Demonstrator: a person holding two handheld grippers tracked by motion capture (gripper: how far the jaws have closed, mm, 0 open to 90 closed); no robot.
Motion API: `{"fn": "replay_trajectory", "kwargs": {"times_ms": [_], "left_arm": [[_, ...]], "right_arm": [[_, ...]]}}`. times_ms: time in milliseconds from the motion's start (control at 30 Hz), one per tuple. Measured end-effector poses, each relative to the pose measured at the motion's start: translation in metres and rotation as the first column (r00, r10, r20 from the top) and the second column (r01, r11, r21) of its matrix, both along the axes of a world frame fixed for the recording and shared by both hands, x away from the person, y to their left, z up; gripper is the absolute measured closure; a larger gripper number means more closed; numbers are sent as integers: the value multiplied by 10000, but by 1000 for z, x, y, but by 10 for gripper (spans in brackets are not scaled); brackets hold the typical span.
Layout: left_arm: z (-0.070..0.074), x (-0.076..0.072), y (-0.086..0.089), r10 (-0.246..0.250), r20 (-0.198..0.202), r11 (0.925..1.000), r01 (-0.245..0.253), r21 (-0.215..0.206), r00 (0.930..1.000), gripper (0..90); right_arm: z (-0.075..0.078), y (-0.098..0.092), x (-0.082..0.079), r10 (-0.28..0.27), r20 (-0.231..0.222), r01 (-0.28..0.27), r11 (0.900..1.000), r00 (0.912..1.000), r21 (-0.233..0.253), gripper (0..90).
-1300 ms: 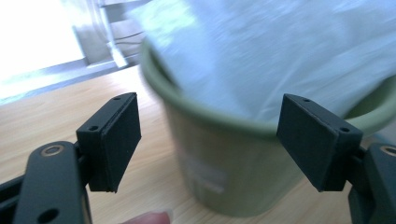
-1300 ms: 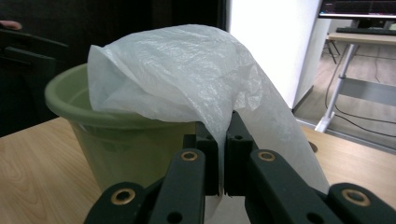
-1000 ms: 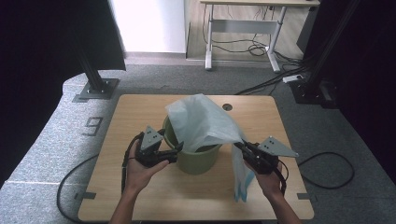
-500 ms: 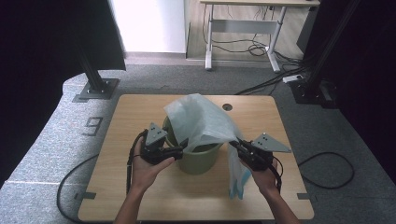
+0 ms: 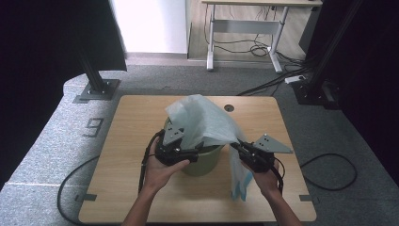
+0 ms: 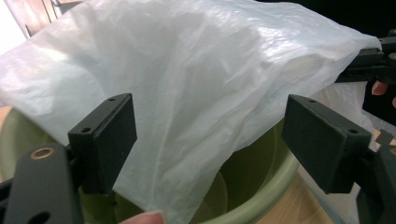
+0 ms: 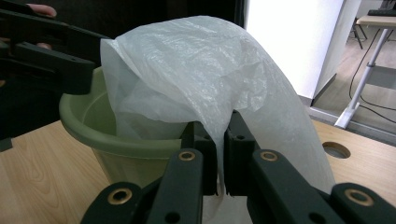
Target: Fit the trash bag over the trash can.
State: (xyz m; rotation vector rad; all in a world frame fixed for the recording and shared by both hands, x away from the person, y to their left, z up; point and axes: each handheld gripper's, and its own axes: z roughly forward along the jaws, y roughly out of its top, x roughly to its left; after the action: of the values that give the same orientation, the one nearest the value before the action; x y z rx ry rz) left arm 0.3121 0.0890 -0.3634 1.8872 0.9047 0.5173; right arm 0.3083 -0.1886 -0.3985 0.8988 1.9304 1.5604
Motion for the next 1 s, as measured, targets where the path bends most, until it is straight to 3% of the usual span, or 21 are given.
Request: {"fn": "replay_trajectory", "kwargs": {"times_ms": [100, 167, 333, 500, 567, 667, 867, 1000], "left_arm": [[-1, 3, -5, 125, 22, 9999, -125, 61, 9999, 233], [-1, 4, -7, 387, 148, 9992, -388, 23, 9991, 315], [-3, 9, -10, 501, 45, 9986, -502, 191, 9987, 471], [-1, 11, -9, 131, -116, 9999, -131, 4, 9998, 706], [-1, 11, -10, 16, -126, 9999, -15, 120, 9999, 754], [-2, 12, -11, -111, -163, 9998, 114, 190, 9998, 796], [-2, 15, -7, -98, -306, 9999, 102, 126, 9995, 864], [-1, 15, -6, -89, -398, 9999, 91, 52, 9992, 871]], "right_arm": [[-1, 0, 0, 48, -10, -48, 10000, 10000, -3, 845], [-2, 0, 0, 68, -70, -67, 10000, 10000, 51, 843], [-3, -1, -1, 188, -113, -185, 9996, 9998, 226, 836], [-3, -1, -3, 359, -131, -355, 9990, 9993, 256, 816], [-3, -1, -4, 439, -146, -435, 9987, 9989, 255, 800], [-6, 0, -7, 450, -99, -447, 9986, 9989, 281, 678], [-25, 1, -25, -326, 72, 324, 9992, 9994, 243, 360], [-41, 1, -38, -570, -220, 572, 9983, 9981, 94, 286]]}}
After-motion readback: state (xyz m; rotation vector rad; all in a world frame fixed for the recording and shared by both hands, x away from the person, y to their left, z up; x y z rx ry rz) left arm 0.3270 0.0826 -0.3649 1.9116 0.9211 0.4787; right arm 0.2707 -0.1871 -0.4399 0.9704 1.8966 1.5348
